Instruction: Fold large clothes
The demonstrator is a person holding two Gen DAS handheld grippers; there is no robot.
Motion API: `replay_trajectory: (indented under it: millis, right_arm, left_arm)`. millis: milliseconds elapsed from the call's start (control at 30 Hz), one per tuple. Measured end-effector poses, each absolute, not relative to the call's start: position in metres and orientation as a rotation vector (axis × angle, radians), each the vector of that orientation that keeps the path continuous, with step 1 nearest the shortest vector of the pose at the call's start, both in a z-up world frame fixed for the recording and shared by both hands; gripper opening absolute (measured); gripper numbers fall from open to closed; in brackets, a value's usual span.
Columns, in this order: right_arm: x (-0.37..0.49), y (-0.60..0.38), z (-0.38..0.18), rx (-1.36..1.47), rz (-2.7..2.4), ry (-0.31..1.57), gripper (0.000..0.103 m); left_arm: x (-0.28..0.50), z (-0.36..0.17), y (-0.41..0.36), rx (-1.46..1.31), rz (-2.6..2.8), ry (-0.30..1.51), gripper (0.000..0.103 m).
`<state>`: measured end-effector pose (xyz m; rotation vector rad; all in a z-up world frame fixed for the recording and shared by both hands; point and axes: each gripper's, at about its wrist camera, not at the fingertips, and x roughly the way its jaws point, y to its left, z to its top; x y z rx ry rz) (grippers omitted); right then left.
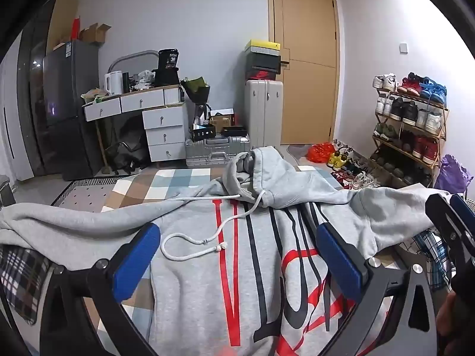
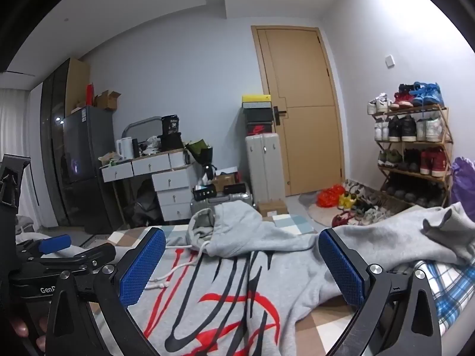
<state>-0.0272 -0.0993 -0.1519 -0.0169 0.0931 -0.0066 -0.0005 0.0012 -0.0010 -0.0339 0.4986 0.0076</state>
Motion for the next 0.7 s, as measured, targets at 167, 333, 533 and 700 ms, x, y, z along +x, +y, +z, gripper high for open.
replay_trajectory:
  millis: [167,333,533,700]
  right_arm:
    - [-0.028,-0.101,-0.153,-0.022,-0.008,0.09,0.103]
    - [-0.034,-0.103,-0.149,-0.028,-0.006,0.088,0.103]
    - [-0.029,-0.095,-0.149,-0.051,-0.007,0.094,0.103]
    - [-0.029,-0.092,-0.149,-0.063,0.002,0.089,0.103]
  left_arm:
    - [0.001,-0.001,0.007,-0.037,-0.007,0.497,0.102]
    - [-0.003,0.002,0.0,-0.018,0.007,0.481,0.102]
    - [-0.001,0.0,0.002,-0.029,0.006,0.489,0.102]
    - [-0.001,0.0,0.001,-0.021,0.008,0.49,0.102]
